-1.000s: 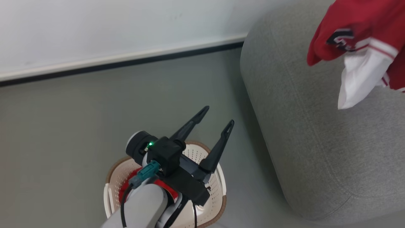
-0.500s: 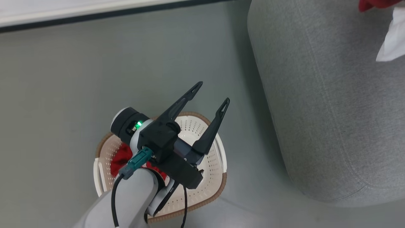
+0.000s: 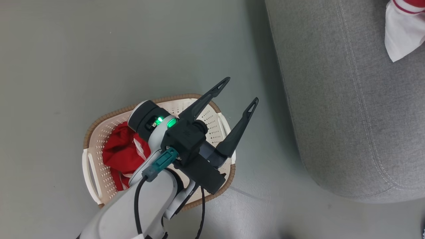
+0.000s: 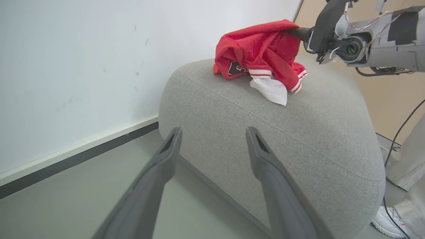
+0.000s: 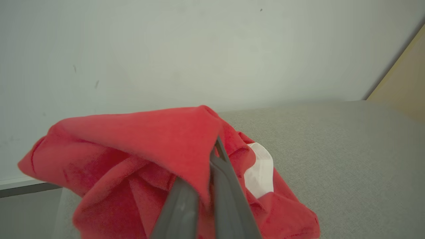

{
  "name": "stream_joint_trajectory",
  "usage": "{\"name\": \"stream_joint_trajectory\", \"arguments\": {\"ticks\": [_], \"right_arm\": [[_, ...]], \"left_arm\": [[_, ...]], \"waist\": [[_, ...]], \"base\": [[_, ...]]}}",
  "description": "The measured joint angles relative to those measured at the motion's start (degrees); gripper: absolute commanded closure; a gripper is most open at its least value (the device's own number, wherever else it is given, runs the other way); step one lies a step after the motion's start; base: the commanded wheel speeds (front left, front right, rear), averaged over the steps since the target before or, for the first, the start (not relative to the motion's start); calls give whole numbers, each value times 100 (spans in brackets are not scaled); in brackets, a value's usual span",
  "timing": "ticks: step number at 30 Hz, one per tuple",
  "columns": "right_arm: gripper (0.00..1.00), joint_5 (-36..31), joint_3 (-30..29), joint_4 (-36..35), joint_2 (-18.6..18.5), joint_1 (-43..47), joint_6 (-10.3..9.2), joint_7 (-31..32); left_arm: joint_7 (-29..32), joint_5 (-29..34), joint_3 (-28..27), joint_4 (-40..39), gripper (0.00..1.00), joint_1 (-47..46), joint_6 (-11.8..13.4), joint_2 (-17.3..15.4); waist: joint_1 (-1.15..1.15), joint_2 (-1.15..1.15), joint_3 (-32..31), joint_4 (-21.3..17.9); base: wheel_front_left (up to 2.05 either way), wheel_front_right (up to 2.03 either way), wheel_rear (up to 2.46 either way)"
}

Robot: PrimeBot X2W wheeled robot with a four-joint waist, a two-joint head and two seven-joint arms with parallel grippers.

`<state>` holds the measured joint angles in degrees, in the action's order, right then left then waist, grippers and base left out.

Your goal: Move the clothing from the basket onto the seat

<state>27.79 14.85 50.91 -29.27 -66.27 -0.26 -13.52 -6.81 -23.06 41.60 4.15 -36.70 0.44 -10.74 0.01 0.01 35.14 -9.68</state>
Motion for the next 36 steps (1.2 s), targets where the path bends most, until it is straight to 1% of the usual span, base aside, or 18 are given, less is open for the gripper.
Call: {"name": "stream_joint_trajectory", "arguments": {"ticks": [2, 6, 7, 8, 9, 10, 13, 16, 21, 27, 33, 36], "right_arm": [[100, 0, 24, 126, 83, 84, 2, -18], [100, -9, 37, 397, 85, 252, 27, -27], [81, -9, 46, 435, 96, 276, 34, -44], [71, -12, 56, 468, 107, 299, 37, -70], [50, -25, 74, 487, 123, 331, 67, -70], [0, -67, 96, 506, 146, 369, 86, -73], [0, -112, 113, 558, 170, 542, 160, -77], [0, -112, 111, 589, 177, 692, 165, -78], [0, -164, 115, 554, 213, 1095, 236, -77], [0, -268, 115, 136, 278, 1528, 281, -78], [0, -312, 112, -357, 519, 2039, 280, -78], [0, -314, 104, -619, 617, 2359, 276, -78]], "left_arm": [[0, 5, 29, 46, 0, -14, -2, 16], [-5, 32, 121, 157, 0, -65, -49, 144], [-20, 51, 122, 188, 0, -65, -53, 145], [-45, 56, 119, 227, 0, -64, -54, 143], [-63, 56, 114, 268, 0, -64, -55, 140], [-98, 56, 114, 325, 0, -63, -93, 141], [-196, 54, 113, 469, 0, -53, -97, 157], [-266, 47, 114, 575, 0, -31, -98, 201], [-400, -67, 114, 844, 0, 103, -102, 298], [-532, -189, 85, 1115, 0, 301, -103, 371], [-644, -286, -75, 1354, 0, 550, -96, 388], [-653, -505, -207, 1443, 0, 716, -93, 419]], "waist": [[0, 0, 48, -14], [-1, -1, 59, 17], [-1, -1, 49, 25], [-1, -1, 36, 32], [-1, -1, 18, 37], [-1, 0, -4, 41], [-1, -1, -99, 55], [-1, -1, -181, 67], [-1, -1, -451, 110], [-1, -2, -842, 206], [-2, -2, -1256, 367], [-2, -2, -1465, 470]], "base": [[0, 0, 0], [0, 0, 0], [0, 0, 0], [0, 0, 0], [0, 0, 0], [0, 0, 0], [0, 0, 0], [0, 0, 0], [0, 0, 0], [0, 0, 0], [0, 0, 0], [0, 0, 0]]}}
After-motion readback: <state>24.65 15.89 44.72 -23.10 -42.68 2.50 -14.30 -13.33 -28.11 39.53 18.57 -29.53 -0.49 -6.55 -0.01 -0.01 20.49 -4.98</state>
